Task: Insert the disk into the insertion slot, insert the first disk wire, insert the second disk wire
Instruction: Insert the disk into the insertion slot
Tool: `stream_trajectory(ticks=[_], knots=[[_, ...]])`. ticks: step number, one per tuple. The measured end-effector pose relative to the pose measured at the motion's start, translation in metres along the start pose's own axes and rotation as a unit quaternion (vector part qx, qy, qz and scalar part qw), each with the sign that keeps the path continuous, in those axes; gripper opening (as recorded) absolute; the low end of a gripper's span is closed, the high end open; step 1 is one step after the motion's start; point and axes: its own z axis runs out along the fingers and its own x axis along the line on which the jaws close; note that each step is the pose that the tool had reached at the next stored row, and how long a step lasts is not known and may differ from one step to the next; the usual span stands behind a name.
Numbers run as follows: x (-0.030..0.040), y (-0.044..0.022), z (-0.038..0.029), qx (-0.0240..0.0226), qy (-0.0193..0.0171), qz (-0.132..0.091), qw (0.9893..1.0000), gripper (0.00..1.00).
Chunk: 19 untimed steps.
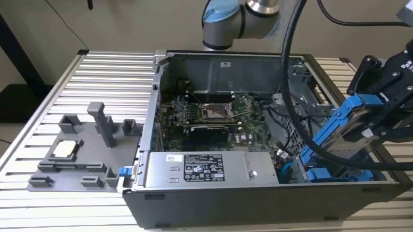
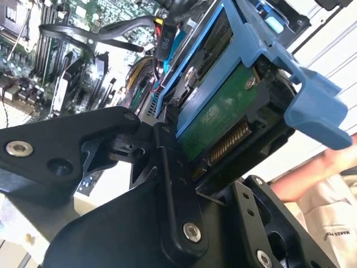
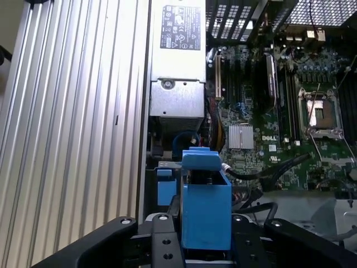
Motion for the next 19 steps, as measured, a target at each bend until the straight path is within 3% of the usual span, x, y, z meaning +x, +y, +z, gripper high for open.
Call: stream_trajectory(ticks=[11,19], knots=[[0.0006,-0.0042,0.0096,0.0019,0.0001,0.000,1.0000,0.33],[0.0013,-0.0082,0.0234,0.0021,0.0000,0.000,1.0000,0.33]])
